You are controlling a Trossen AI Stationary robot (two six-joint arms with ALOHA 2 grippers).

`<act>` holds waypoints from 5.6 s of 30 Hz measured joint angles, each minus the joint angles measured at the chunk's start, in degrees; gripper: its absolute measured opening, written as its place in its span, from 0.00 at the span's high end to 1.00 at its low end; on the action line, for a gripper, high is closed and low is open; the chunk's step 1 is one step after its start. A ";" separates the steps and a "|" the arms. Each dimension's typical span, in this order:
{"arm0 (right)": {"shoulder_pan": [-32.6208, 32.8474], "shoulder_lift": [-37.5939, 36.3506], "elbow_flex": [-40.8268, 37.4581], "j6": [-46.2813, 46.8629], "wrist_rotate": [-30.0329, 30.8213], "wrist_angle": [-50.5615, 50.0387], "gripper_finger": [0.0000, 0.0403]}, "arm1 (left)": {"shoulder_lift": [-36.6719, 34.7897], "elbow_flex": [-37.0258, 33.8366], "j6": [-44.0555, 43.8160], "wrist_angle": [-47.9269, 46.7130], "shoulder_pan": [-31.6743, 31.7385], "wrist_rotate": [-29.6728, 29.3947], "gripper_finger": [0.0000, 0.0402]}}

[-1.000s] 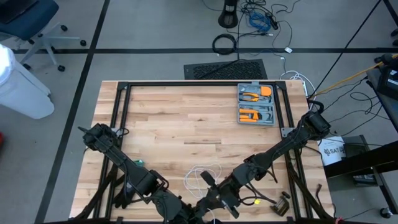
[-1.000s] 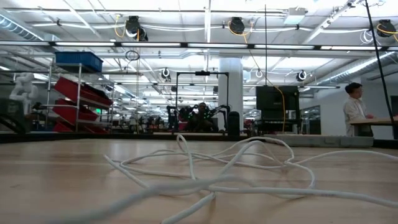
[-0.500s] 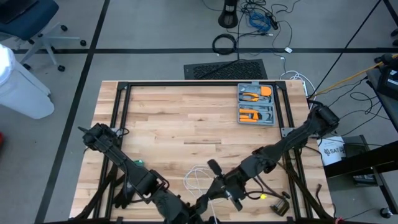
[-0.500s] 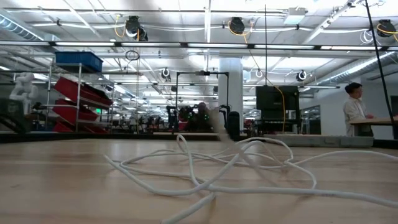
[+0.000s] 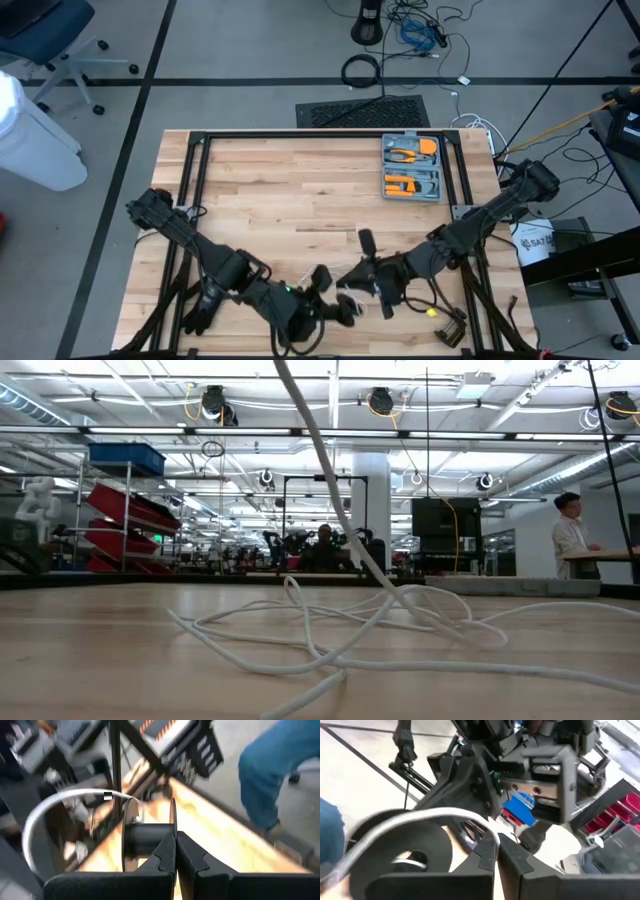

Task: Coil cords
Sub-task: Coil the white wire onto the spool

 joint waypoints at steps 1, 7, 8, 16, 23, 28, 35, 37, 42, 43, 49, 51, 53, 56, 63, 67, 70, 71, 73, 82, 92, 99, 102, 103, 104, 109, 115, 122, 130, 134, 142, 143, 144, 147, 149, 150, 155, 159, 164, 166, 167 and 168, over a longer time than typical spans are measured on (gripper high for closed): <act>-0.31 -1.01 0.00 0.20 0.10 -1.28 1.00 | -0.41 0.00 -0.07 -1.21 0.62 -0.08 1.00; -3.97 -8.12 0.01 1.27 -0.13 -10.23 1.00 | -2.01 0.00 -0.03 -6.16 6.03 0.80 1.00; -4.90 -9.10 0.00 1.29 -0.72 -11.57 1.00 | -2.27 0.00 -0.03 -7.16 7.04 1.29 1.00; -13.98 -11.83 0.01 2.74 -11.14 -18.32 1.00 | -2.56 -0.02 2.56 -9.81 17.77 12.44 1.00; -21.08 -10.71 -0.01 3.38 -17.16 -20.02 1.00 | -2.56 -2.28 6.00 -8.77 23.73 22.39 1.00; -25.62 -10.18 -0.01 5.38 -22.89 -20.66 1.00 | -2.54 -3.64 9.28 -5.66 23.39 23.28 1.00; -28.11 -8.99 -0.01 7.75 -29.93 -20.13 1.00 | -2.54 -3.76 14.89 -2.36 20.56 23.84 1.00; -28.41 -8.65 -0.01 9.01 -32.78 -20.22 1.00 | -2.54 -3.76 16.38 -1.66 19.74 24.55 1.00; -28.47 -7.20 -0.01 11.48 -38.10 -19.60 1.00 | -2.54 -3.76 19.59 -0.87 17.87 24.90 1.00; -28.47 -6.92 -0.01 12.02 -38.97 -19.57 1.00 | -2.54 -3.76 19.73 -0.75 17.54 25.00 1.00; -28.32 -4.33 -0.01 14.64 -41.06 -18.72 1.00 | -2.52 -3.76 19.98 2.02 15.34 25.00 1.00; -28.32 -3.24 0.00 15.78 -41.08 -18.91 1.00 | -2.52 -3.76 20.52 2.26 14.41 24.98 1.00; -28.27 -2.15 -0.01 16.77 -41.14 -18.96 1.00 | -2.52 -3.76 21.36 3.24 13.43 24.97 1.00; -27.77 -0.91 -0.01 18.14 -41.39 -19.48 1.00 | -2.52 -3.76 21.46 4.85 12.22 23.64 1.00; -25.01 -0.44 0.00 23.08 -40.32 -22.55 1.00 | -2.52 -3.76 21.00 5.63 9.37 13.28 1.00; -21.88 -0.46 0.01 26.42 -34.02 -26.05 1.00 | -2.64 -3.76 18.30 5.61 8.37 9.09 1.00; -19.56 -0.44 0.01 28.84 -29.51 -28.76 1.00 | -3.35 -3.76 15.78 5.22 7.99 4.45 1.00; -18.64 -0.45 0.00 29.55 -27.93 -29.33 1.00 | -3.71 -3.76 14.78 4.53 7.86 3.25 1.00; -16.79 -0.46 -0.01 30.64 -25.09 -30.42 1.00 | -4.52 -3.76 12.50 2.96 7.72 1.90 1.00; -9.95 -0.97 -0.01 37.13 -13.49 -35.82 1.00 | -5.16 -3.76 8.91 -2.84 7.81 -0.21 1.00; -3.61 -1.29 -0.01 40.35 -6.01 -36.50 1.00 | -5.18 -3.74 3.24 -8.07 10.00 -1.42 1.00; -0.79 -3.93 -0.01 39.98 -2.34 -36.40 1.00 | -5.16 -3.74 0.32 -9.92 11.27 0.62 1.00; -0.37 -5.74 0.01 38.83 0.28 -36.36 1.00 | -5.09 -3.74 0.01 -10.75 11.79 3.17 1.00; -0.28 -6.35 0.00 38.52 0.99 -36.38 1.00 | -5.09 -3.74 -0.04 -10.91 12.04 3.39 1.00; -0.22 -6.99 -0.01 38.19 1.86 -36.37 1.00 | -5.09 -3.79 -0.10 -10.83 12.28 3.37 1.00; -0.21 -9.05 -0.01 35.00 3.15 -35.09 1.00 | -5.07 -5.24 -0.34 -9.90 13.50 3.50 1.00; -0.41 -9.19 -0.08 27.14 3.07 -30.59 1.00 | -5.07 -6.47 -1.60 -8.44 15.44 7.85 1.00; -1.87 -8.98 -0.06 23.72 2.59 -28.62 1.00 | -5.01 -6.56 -1.60 -6.41 15.74 11.52 1.00; -2.05 -8.92 -0.05 21.80 2.64 -28.90 1.00 | -5.01 -6.56 -3.14 -7.32 15.74 12.47 1.00; -2.02 -8.91 -0.04 19.15 2.66 -28.65 0.97 | -4.99 -6.59 -4.12 -8.17 15.73 16.76 1.00; -2.18 -8.96 0.01 19.33 2.76 -27.86 0.91 | -4.54 -6.64 -4.64 -7.77 15.59 18.73 1.00; -2.16 -8.96 0.01 20.89 2.58 -28.37 0.91 | -4.48 -6.64 -4.66 -7.77 15.59 18.71 1.00; -1.96 -8.96 0.03 22.79 1.73 -29.28 0.90 | -4.48 -6.64 -4.64 -7.79 15.57 18.73 1.00; -0.44 -8.63 0.03 31.46 -1.49 -33.87 0.88 | -4.48 -6.64 -5.39 -8.27 15.57 18.66 1.00; 1.49 -7.63 0.03 37.73 -1.19 -36.93 0.86 | -4.48 -6.64 -6.09 -8.88 15.57 18.45 1.00; 2.76 -6.87 -0.05 40.43 -0.02 -37.85 0.84 | -4.48 -6.64 -6.08 -9.42 15.57 18.42 1.00; 8.22 -2.97 -4.40 47.57 9.34 -31.36 0.77 | -4.50 -6.64 -6.08 -10.50 15.57 16.82 1.00; 9.23 0.74 -8.84 48.82 18.11 -24.42 0.69 | -4.50 -6.64 -6.06 -10.24 15.37 16.72 1.00; 8.23 5.69 -12.80 50.56 27.52 -18.94 0.59 | -4.53 -6.64 -6.02 -10.08 14.75 16.68 1.00; 7.26 7.29 -14.30 51.54 29.71 -16.55 0.57 | -4.53 -6.63 -5.94 -10.04 14.41 16.65 1.00; 6.94 8.08 -15.21 51.63 30.52 -14.74 0.56 | -4.54 -6.60 -5.83 -9.94 14.19 16.63 1.00; 6.60 8.81 -16.23 51.52 31.24 -12.48 0.56 | -4.55 -6.58 -5.61 -9.87 14.00 16.58 1.00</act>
